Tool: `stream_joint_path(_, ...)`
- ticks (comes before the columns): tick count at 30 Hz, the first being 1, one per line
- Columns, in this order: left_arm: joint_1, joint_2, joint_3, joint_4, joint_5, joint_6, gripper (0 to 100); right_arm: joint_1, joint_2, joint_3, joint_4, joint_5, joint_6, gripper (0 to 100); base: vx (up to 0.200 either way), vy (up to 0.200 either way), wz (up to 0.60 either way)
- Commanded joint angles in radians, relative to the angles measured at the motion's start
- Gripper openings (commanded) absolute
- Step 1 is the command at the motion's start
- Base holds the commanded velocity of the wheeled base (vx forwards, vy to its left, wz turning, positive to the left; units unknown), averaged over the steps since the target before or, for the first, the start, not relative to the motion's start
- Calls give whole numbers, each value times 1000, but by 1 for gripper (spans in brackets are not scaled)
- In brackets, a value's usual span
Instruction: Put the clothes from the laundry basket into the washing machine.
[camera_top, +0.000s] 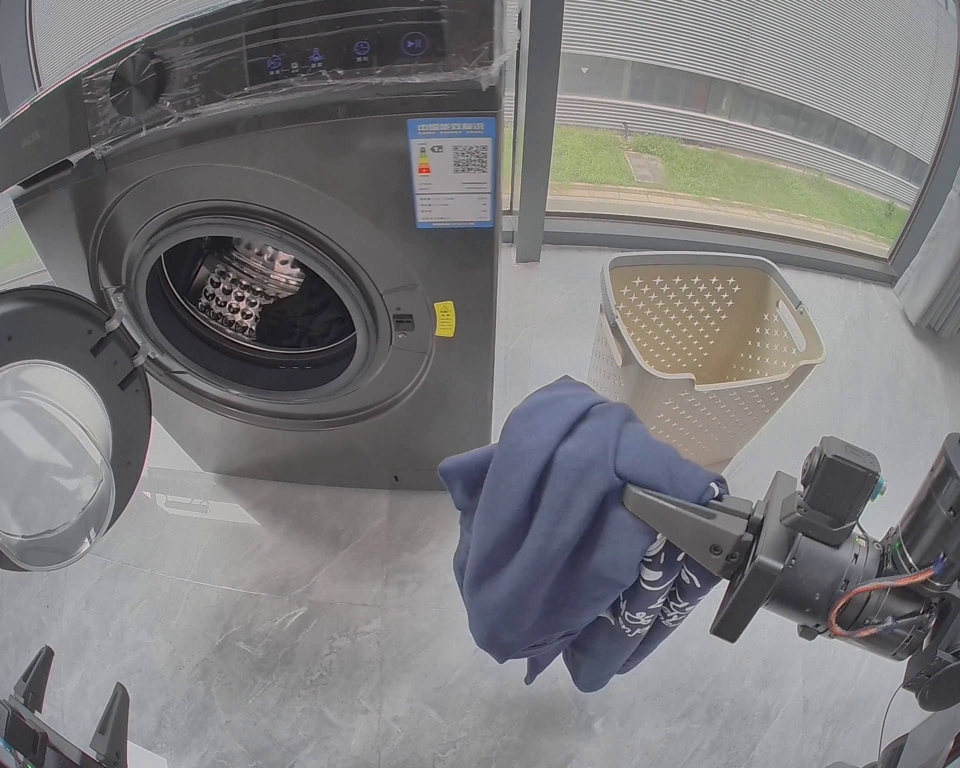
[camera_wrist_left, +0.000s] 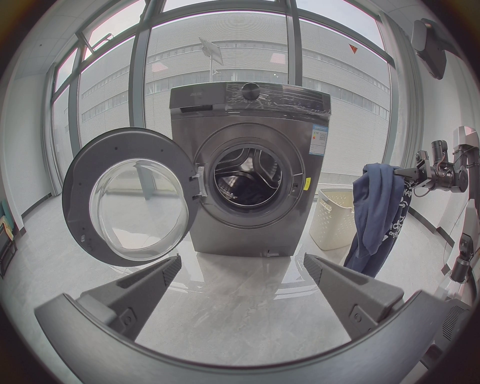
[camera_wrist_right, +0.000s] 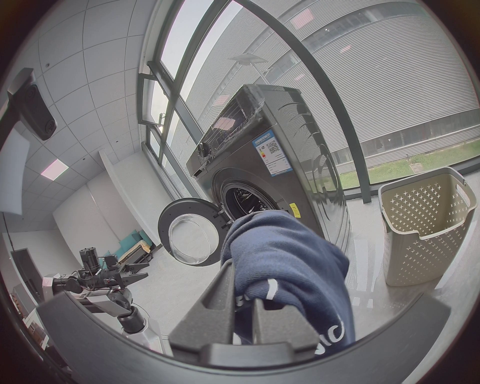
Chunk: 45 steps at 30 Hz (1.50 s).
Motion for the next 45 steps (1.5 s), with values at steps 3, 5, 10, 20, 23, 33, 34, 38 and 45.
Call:
stream_joint_path(3,0,-12,15,0,0,0,100,-6,7,-4,0,0,1,0,0,200,0)
stream_joint_path(5,0,-12,15,0,0,0,100,-9,8,-4,0,0,1,0,0,200,0)
stream_joint_path(10,0,-12,15,0,0,0,100,-10,13,-4,0,-1,1,0,0,200,0)
stream_joint_path(20,0,-13,15,0,0,0,100,-23,15,-5,0,-1,1,0,0,180,0)
stream_joint_path(23,0,-12,15,0,0,-2,100,-23,15,-5,0,-1,1,0,0,0,0)
stream_joint_path(33,0,-12,15,1,0,-2,100,-23,15,-5,0,-1,1,0,-120,0,0)
stream_joint_path(34,0,-13,15,1,2,-2,100,-23,15,-4,0,-1,1,0,-200,0,0)
stream_joint_path(38,0,-13,15,1,0,-2,100,-24,22,-4,0,-1,3,0,0,0,0)
stream_joint_path(45,0,-13,15,1,0,-2,100,-24,33,-2,0,-3,7,0,0,57,0)
